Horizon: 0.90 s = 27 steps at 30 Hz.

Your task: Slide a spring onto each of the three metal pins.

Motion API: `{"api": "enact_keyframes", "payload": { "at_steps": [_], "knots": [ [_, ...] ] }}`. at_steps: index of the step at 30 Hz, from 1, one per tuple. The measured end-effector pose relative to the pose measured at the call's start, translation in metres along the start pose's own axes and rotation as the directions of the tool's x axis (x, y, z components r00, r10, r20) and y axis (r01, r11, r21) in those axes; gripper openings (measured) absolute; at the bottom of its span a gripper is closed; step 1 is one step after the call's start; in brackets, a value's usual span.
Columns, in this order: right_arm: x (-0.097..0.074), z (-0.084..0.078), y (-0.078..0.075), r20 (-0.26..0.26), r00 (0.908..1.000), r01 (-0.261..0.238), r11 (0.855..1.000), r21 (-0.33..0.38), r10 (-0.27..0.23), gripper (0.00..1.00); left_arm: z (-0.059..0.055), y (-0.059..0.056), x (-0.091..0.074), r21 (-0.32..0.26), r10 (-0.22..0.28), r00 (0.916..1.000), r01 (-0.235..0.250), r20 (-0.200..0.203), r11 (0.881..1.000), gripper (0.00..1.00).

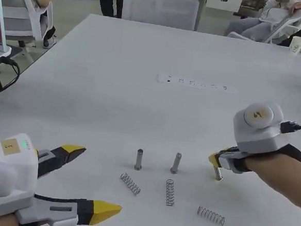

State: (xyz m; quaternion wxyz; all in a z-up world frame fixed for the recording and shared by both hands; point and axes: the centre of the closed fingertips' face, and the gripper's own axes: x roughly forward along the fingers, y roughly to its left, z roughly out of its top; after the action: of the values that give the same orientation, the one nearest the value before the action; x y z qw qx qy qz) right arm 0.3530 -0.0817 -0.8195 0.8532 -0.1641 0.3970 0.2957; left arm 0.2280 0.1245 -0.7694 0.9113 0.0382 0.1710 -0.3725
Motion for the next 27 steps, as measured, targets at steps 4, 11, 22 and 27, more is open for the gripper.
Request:
{"api": "enact_keyframes", "payload": {
  "at_steps": [4,11,22,27],
  "knots": [
    [-0.001,0.0007,0.0011,0.008,1.0,-0.001,1.0,0.002,0.001,0.05,0.0005,-0.0004,-0.0002,0.001,0.0,1.0,0.0,0.001,1.0,0.83],
    [-0.0036,0.0018,0.001,0.028,0.9996,0.002,1.0,0.012,-0.002,0.05,0.0008,-0.0022,-0.0003,0.004,-0.004,1.0,0.004,-0.001,1.0,0.83],
    [-0.0058,0.0017,0.0023,0.044,0.999,0.005,1.0,0.013,-0.005,0.05,0.001,-0.0035,-0.0012,0.008,-0.006,1.0,0.006,-0.002,1.0,0.83],
    [-0.0068,0.0012,0.0027,0.054,0.9985,0.005,1.0,0.014,-0.006,0.05,0.0003,-0.0029,-0.0013,0.006,-0.005,1.0,0.005,-0.004,1.0,0.83]
  ]
}}
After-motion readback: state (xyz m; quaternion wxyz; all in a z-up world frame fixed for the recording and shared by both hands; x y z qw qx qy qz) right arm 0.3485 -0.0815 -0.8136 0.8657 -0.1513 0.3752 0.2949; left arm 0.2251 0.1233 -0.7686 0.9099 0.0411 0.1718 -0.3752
